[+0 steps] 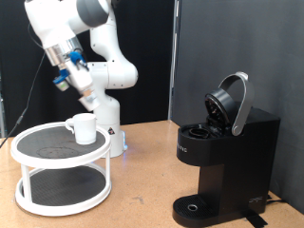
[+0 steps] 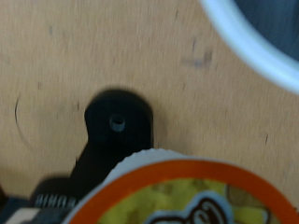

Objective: Make a cup of coffee with the keurig machine

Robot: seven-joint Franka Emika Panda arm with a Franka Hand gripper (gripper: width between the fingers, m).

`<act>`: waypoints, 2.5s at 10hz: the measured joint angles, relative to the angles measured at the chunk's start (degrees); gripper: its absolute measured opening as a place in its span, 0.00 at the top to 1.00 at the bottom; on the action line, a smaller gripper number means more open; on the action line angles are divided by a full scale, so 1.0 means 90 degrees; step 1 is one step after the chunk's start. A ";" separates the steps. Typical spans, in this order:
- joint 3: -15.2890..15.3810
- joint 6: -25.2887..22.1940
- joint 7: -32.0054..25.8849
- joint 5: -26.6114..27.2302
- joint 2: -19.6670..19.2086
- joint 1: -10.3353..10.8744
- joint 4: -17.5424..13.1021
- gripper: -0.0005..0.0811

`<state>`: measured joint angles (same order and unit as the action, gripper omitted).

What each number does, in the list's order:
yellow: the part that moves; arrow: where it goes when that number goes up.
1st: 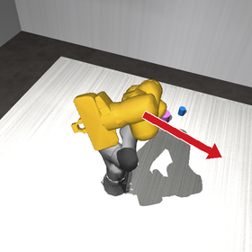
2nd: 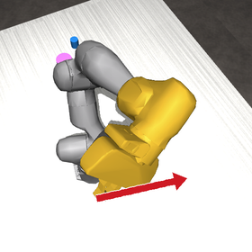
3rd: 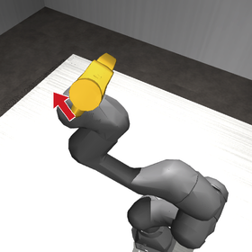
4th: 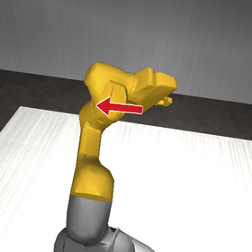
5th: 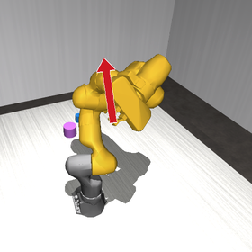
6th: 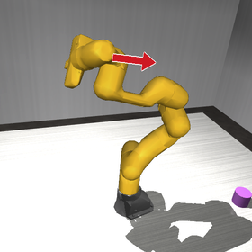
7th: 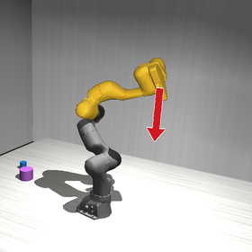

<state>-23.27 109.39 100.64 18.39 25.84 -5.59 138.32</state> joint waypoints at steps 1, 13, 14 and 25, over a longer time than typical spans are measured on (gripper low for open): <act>0.0050 -0.0253 0.0077 0.0165 -0.0006 0.0123 -0.0132 0.55; 0.1086 -0.1042 0.1690 0.1569 -0.0072 0.0640 -0.0879 0.55; 0.1254 -0.0916 0.1913 0.1648 -0.0082 0.0687 -0.0923 0.55; 0.2254 0.0153 0.2836 0.1947 -0.0759 0.0943 -0.1549 0.55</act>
<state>-2.98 110.78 126.16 35.92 19.01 2.90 124.38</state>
